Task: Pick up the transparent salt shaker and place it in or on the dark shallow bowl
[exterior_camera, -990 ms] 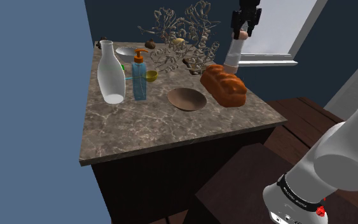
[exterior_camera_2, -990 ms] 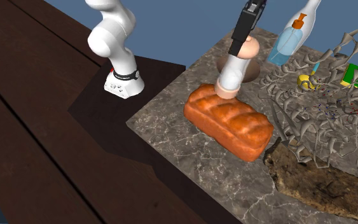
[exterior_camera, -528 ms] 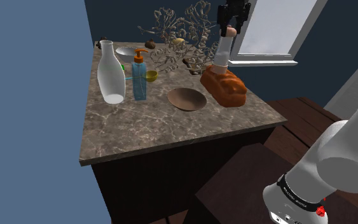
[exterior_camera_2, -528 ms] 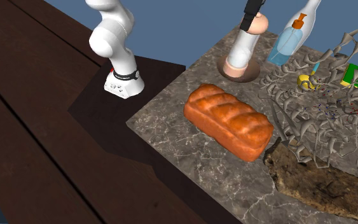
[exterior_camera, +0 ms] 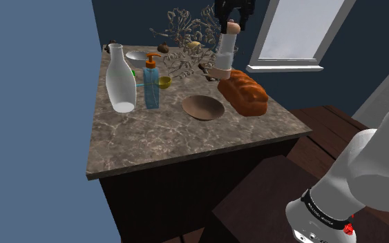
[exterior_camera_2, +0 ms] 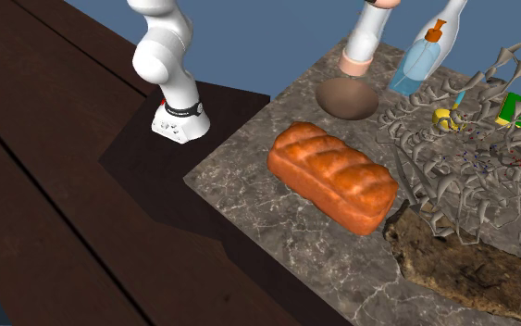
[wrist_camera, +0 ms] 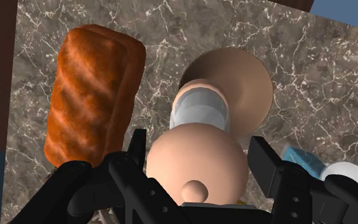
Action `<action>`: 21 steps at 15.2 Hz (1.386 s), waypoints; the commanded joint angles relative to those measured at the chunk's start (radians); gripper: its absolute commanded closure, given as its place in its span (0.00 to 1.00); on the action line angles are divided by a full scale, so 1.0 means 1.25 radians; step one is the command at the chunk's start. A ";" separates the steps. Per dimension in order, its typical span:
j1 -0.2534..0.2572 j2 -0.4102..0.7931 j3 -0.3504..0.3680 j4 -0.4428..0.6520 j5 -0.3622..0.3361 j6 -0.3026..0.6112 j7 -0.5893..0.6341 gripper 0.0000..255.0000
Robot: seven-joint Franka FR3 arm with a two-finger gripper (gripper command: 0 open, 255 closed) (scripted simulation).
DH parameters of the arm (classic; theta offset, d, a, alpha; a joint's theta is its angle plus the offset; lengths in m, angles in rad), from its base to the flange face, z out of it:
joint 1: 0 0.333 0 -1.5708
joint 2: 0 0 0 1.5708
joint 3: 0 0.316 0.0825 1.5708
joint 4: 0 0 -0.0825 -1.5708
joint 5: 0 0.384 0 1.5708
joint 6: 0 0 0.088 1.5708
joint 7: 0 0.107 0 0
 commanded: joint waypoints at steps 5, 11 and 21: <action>0.037 0.040 0.033 0.048 0.008 -0.016 0.072 1.00; 0.036 0.005 0.033 -0.064 0.011 0.062 0.078 1.00; 0.035 -0.029 0.032 -0.216 0.012 0.180 0.088 1.00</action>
